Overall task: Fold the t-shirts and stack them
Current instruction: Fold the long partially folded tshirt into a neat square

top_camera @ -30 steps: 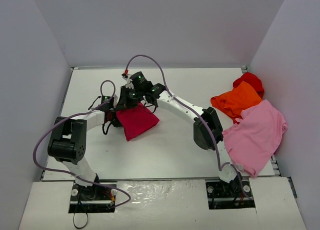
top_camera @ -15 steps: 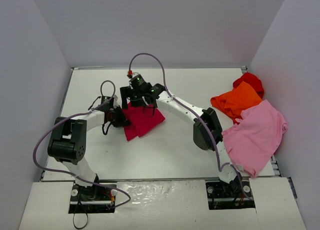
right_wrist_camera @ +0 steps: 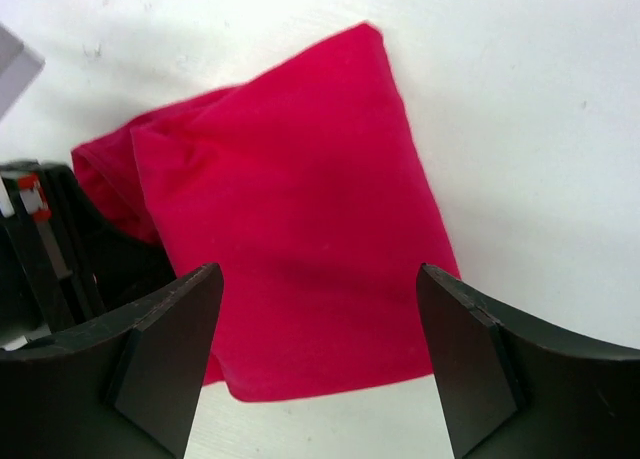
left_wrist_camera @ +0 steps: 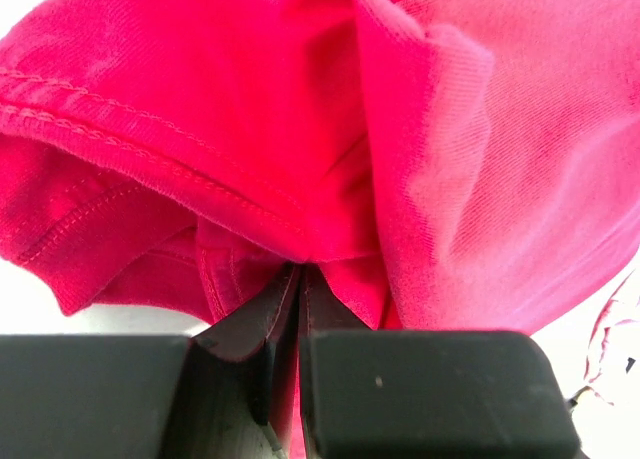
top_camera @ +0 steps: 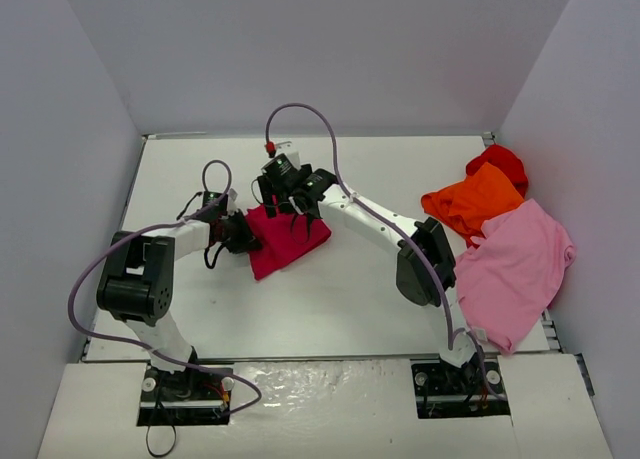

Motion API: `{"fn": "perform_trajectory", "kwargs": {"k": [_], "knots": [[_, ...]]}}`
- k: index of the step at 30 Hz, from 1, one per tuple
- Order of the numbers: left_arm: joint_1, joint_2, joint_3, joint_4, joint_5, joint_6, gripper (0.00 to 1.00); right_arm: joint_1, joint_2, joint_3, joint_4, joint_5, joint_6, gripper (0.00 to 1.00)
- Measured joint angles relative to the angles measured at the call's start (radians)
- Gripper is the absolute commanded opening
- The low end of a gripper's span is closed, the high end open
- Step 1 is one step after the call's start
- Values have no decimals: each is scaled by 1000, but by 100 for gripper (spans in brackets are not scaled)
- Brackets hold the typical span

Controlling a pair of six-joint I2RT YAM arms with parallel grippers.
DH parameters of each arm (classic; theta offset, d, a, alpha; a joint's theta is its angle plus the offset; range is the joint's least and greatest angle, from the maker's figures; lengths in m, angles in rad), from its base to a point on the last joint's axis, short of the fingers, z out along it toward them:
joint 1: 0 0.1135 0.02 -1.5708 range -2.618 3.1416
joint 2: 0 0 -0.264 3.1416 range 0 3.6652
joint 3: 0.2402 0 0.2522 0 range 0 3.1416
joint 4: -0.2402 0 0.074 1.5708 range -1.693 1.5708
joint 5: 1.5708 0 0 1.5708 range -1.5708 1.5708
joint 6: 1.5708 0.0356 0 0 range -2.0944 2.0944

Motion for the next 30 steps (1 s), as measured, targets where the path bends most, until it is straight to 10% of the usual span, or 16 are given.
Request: {"fn": "perform_trajectory", "kwargs": {"k": [22, 30], "knots": [[4, 5, -3, 19, 13, -2, 0, 139, 170, 26, -49, 111, -99, 65], [5, 5, -3, 18, 16, -2, 0, 139, 203, 56, -50, 132, -109, 26]]}}
